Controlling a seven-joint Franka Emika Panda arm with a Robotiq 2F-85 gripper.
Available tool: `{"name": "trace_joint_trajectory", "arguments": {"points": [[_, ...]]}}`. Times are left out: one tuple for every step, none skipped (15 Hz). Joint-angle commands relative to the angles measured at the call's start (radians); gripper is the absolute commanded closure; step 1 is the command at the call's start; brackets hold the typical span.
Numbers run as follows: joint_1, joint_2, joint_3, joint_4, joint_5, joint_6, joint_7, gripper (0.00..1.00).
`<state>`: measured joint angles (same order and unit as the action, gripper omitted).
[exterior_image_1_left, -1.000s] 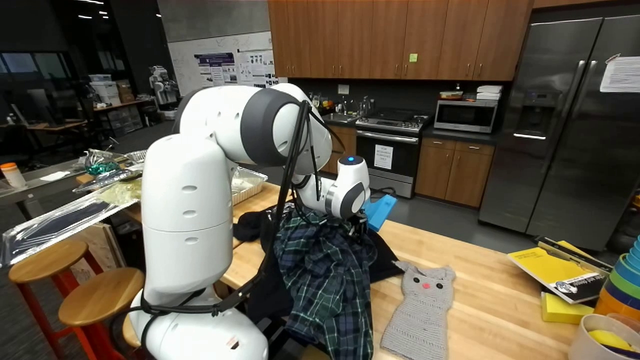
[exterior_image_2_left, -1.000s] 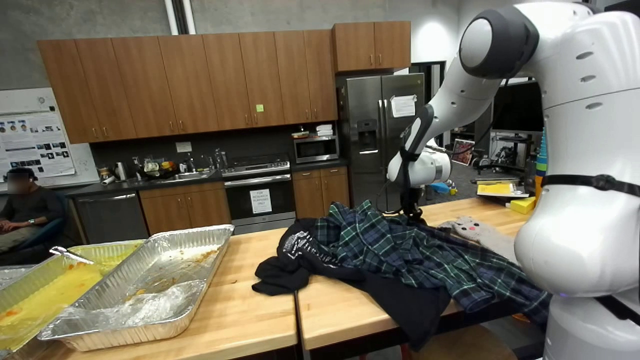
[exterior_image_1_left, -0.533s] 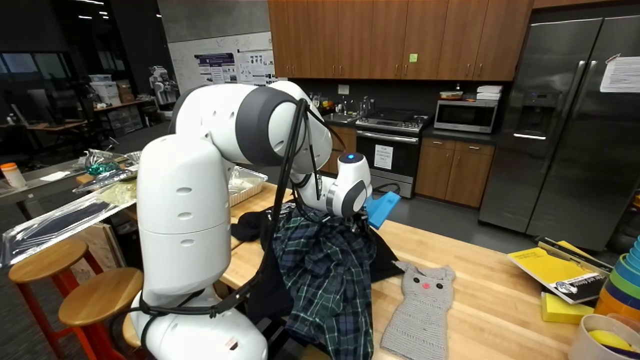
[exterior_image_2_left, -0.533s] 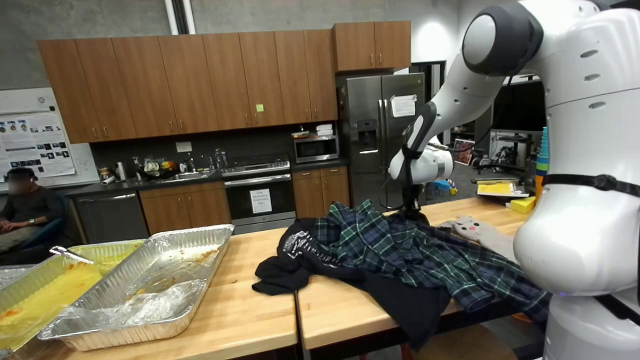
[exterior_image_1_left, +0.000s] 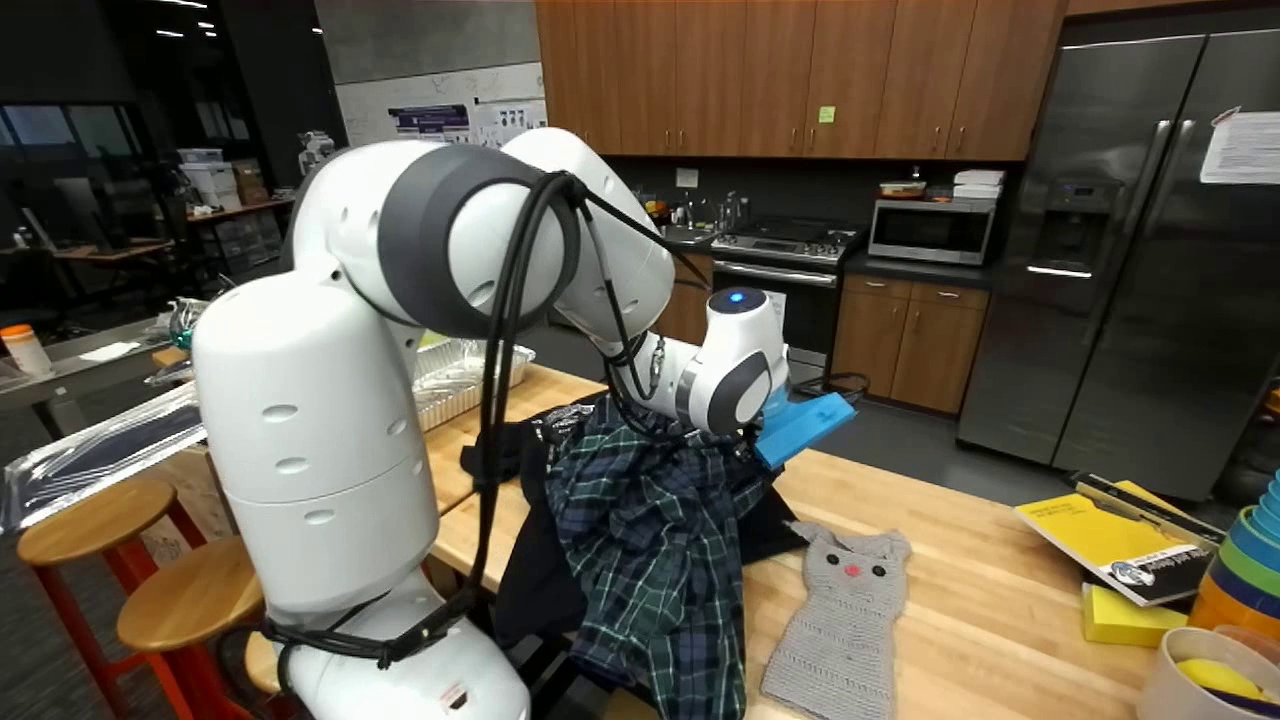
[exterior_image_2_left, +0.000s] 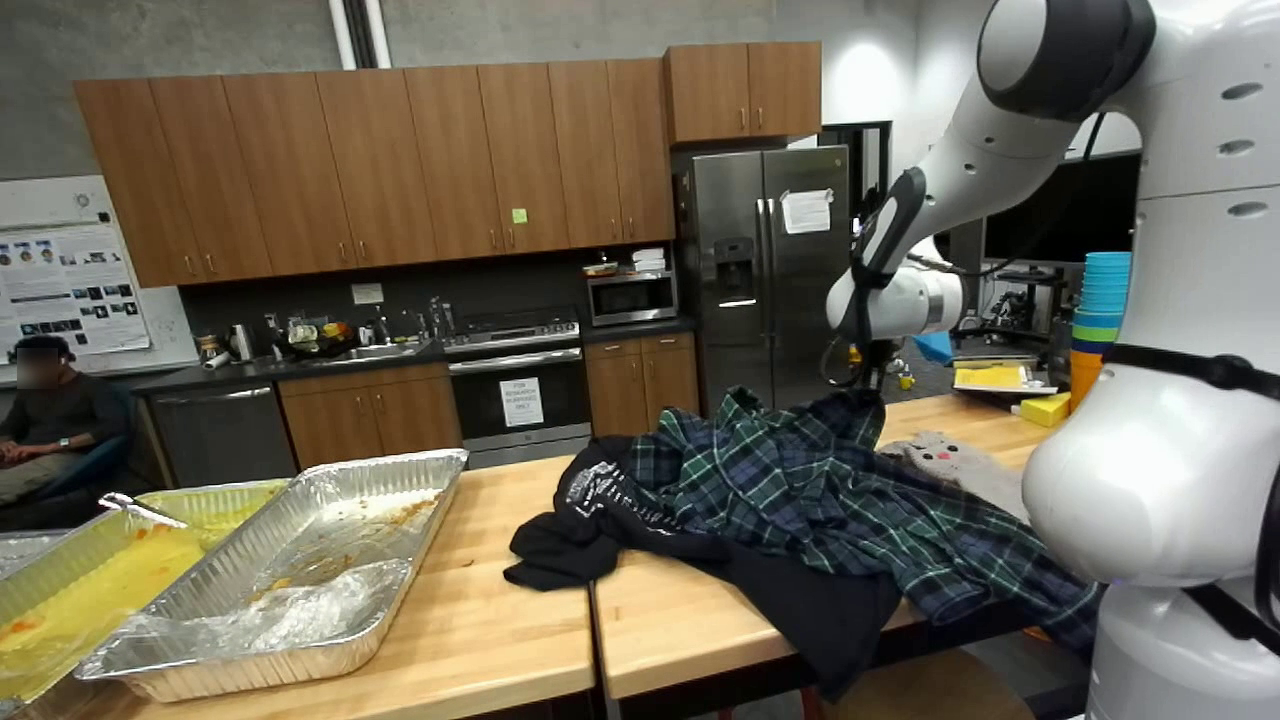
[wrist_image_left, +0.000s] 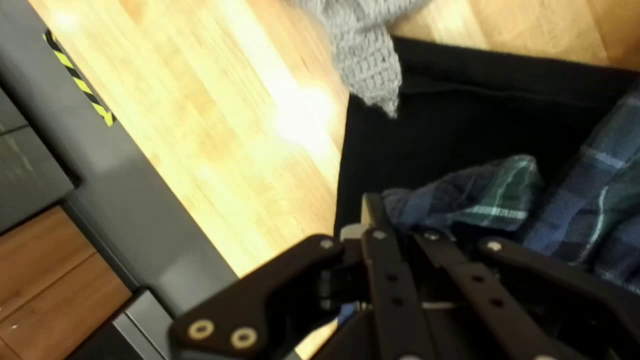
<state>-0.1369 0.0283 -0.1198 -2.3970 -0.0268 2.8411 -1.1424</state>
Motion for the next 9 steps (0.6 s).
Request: {"name": "trace_joint_trajectory", "arguments": {"points": [[-0.044, -0.135, -0.053, -0.092, -0.040, -0.007, 0.122, 0.99], [-0.057, -0.160, -0.070, -0.111, -0.039, -0.008, 0.145, 0.99], [-0.069, -0.183, -0.087, -0.124, -0.039, -0.016, 0.167, 0.99], [-0.079, -0.198, -0.103, -0.132, -0.040, -0.019, 0.189, 0.99], [-0.091, -0.214, -0.119, -0.142, -0.047, -0.025, 0.215, 0.99], [-0.101, -0.223, -0.133, -0.146, -0.053, -0.028, 0.235, 0.99], [-0.117, -0.230, -0.146, -0.151, -0.071, -0.033, 0.265, 0.99], [-0.129, -0.230, -0.158, -0.151, -0.085, -0.037, 0.290, 0.99], [-0.143, -0.231, -0.169, -0.152, -0.102, -0.046, 0.317, 0.99]]}}
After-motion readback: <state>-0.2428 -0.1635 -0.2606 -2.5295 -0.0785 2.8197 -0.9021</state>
